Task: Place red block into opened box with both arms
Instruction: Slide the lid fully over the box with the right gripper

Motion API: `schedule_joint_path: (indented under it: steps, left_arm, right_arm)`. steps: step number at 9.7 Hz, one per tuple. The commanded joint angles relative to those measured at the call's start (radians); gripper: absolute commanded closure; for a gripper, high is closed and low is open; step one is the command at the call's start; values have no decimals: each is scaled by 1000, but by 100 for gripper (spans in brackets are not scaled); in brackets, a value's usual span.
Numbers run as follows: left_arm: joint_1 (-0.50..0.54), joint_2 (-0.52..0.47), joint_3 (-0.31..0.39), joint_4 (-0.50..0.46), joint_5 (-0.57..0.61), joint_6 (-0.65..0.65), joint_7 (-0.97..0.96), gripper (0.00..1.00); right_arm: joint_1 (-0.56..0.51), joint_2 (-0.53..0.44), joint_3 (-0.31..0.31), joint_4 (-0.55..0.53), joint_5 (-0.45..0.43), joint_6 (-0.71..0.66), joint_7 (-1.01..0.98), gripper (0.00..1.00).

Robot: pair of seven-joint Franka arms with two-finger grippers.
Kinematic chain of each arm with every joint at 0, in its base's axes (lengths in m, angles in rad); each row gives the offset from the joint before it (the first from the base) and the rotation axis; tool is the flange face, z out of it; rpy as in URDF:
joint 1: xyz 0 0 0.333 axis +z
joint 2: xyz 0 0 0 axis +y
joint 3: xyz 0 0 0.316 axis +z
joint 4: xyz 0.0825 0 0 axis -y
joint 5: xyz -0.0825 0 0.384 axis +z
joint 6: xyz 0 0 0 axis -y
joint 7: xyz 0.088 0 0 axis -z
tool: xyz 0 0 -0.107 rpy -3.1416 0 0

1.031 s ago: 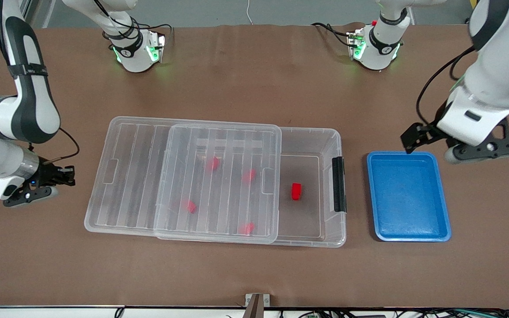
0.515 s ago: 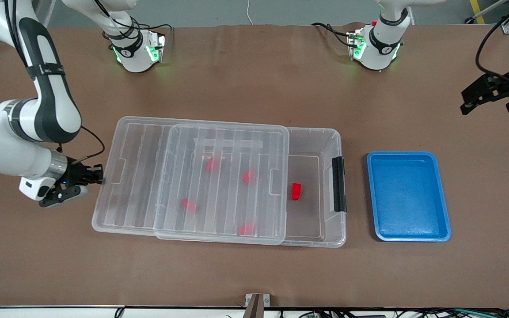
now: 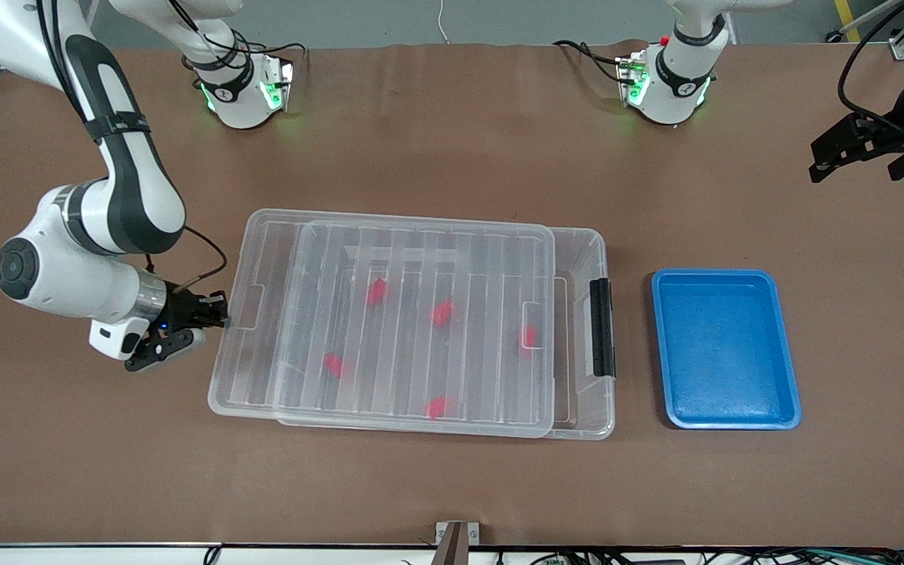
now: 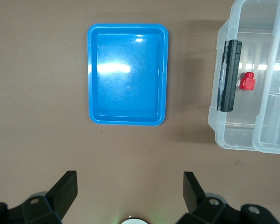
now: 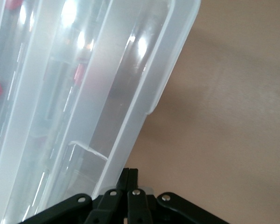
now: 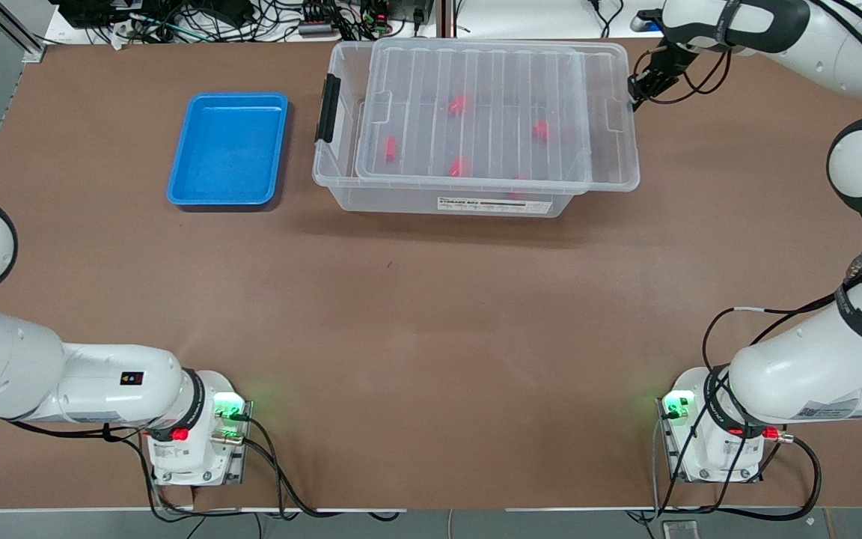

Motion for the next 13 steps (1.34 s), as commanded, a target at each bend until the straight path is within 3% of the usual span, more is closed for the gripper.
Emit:
schedule_joint_path:
  steps: [1,11,12,13]
  left_arm:
    - [-4,-6,-1,-38,-6,-3,8,0]
    - [2,-11,-16,-38,-15,-9,6,0]
    - [2,-6,-16,-38,-17,-6,6,0]
    - [-1,-5,-16,-37,-17,-6,5,0]
  right_arm:
    - [24,18,3,17,55,11,15,100]
    - [55,26,5,17,58,22,73,98]
    - [35,24,2,34,57,13,75,63]
    - [-9,-3,0,36,55,-23,75,1]
